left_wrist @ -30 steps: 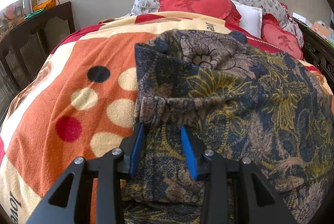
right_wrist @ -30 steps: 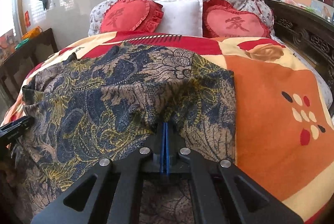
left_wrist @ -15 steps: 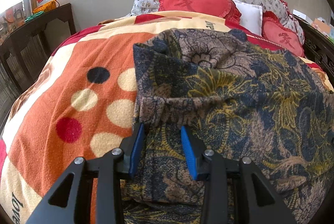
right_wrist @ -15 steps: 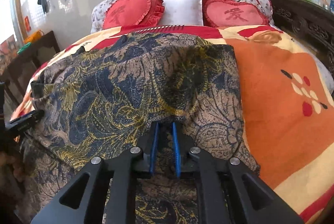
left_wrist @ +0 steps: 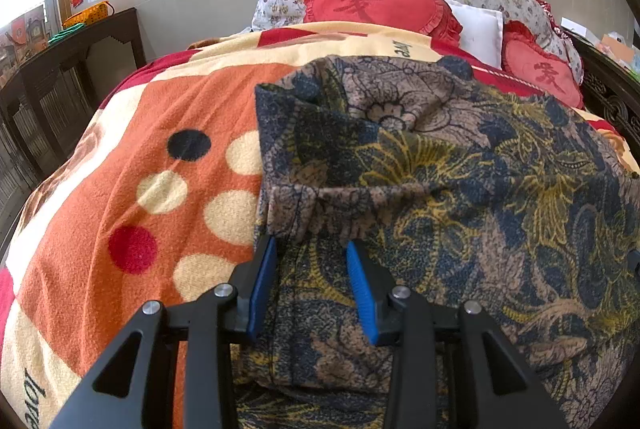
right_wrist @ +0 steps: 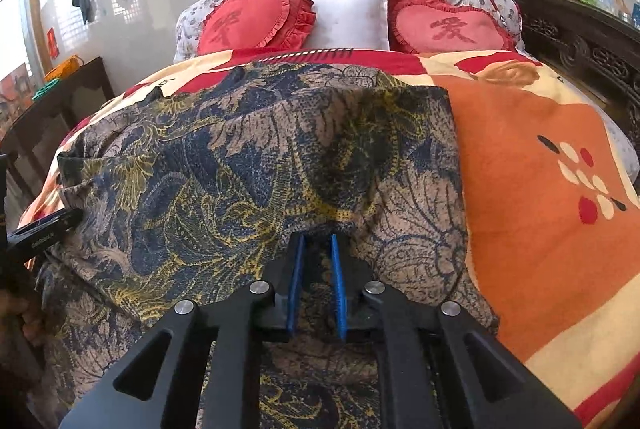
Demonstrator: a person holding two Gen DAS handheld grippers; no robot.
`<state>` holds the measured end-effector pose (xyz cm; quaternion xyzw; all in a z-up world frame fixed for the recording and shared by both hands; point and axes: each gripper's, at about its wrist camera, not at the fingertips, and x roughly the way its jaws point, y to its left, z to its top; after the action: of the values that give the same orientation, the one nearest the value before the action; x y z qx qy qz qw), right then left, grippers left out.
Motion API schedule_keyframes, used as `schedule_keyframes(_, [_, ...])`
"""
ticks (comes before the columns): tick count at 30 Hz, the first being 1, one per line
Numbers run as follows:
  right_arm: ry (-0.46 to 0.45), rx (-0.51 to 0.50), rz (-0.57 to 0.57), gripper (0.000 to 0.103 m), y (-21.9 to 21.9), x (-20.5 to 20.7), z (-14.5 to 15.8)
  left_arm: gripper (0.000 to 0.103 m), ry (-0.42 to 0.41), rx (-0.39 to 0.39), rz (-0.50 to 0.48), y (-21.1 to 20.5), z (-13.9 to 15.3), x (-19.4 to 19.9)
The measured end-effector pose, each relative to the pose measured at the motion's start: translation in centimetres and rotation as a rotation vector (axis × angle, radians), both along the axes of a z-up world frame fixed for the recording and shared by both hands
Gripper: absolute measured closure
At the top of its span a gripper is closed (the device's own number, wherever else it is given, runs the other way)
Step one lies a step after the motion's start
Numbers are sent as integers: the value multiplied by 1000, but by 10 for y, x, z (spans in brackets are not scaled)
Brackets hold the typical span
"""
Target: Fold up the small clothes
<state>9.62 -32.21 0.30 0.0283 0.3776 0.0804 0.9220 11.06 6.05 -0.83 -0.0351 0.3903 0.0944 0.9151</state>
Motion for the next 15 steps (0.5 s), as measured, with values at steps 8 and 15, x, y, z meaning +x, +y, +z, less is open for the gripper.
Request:
schedule_keyframes(8, [-3,-26,-4,88,4,-1,0,65,-2,-5,0,0,1,0])
schedule_keyframes(15, [-2,-16,-5,88,5,-2,0,62,0,-6,-7,-1,1,-1])
